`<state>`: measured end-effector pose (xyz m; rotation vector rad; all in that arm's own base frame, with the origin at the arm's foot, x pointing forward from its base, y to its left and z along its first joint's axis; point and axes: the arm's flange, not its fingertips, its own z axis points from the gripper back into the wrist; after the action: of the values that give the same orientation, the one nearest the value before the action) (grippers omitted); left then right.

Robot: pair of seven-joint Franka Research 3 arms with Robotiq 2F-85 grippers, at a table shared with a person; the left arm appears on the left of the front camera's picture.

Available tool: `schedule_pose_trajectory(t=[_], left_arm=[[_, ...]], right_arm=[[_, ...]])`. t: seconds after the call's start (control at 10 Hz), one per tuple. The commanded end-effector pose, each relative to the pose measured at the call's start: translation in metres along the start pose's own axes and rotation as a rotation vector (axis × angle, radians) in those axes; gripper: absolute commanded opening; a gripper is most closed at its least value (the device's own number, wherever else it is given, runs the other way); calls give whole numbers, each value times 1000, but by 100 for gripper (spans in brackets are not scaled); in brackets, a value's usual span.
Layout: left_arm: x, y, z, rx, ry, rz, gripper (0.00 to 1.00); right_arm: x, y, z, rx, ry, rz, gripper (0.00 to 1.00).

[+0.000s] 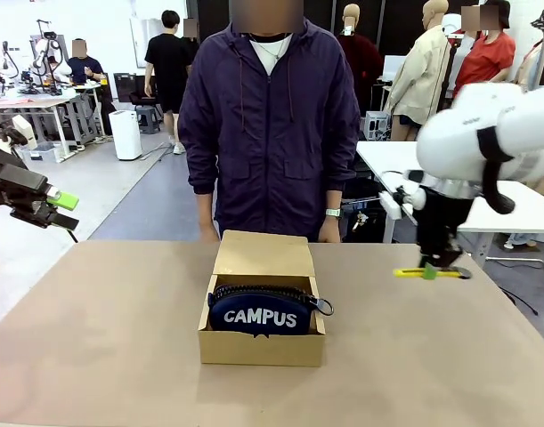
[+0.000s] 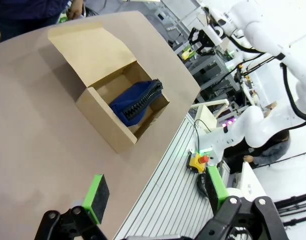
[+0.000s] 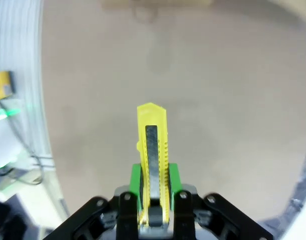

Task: Pack the items into the box.
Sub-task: Pick up the item indicated by the person and place it inside the Mailer Box.

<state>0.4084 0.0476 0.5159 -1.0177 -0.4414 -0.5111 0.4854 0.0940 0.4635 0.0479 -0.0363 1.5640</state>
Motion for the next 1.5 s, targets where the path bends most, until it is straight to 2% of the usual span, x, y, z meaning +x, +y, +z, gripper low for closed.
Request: schedule_pose_trajectory(t=[0.0,0.1,0.3,0.4,0.6,0.8,0.9,1.2,1.3,1.4], left_arm=[[-1,-2,3,-4,8,-6,100],[-1,-2,3,-4,8,-6,100],[-1,-2,3,-4,8,-6,100],[-1,-2,3,-4,8,-6,100],[-1,-2,3,-4,8,-6,100],[-1,-2,3,-4,8,-6,100],[-1,-2,3,-4,8,-6,100],[-1,-2,3,-4,8,-6,100],[-1,-2,3,-4,8,-6,100],[-1,-2,3,-4,8,-6,100]], right_arm=[[69,-24,18,26,112,16,0],[110,-28,24,-15,156,65,0],[176,-47,30,-89,133,176,0],[203,-63,24,-90,127,187,0],[243,-92,-3,-110,31,72,0],[271,-93,-32,-141,-113,98,0],[280,-89,-40,-110,-140,96,0],[294,-67,-55,-34,-53,154,0],[295,-55,-58,2,-69,146,0],[293,-46,-57,-12,-14,115,0]])
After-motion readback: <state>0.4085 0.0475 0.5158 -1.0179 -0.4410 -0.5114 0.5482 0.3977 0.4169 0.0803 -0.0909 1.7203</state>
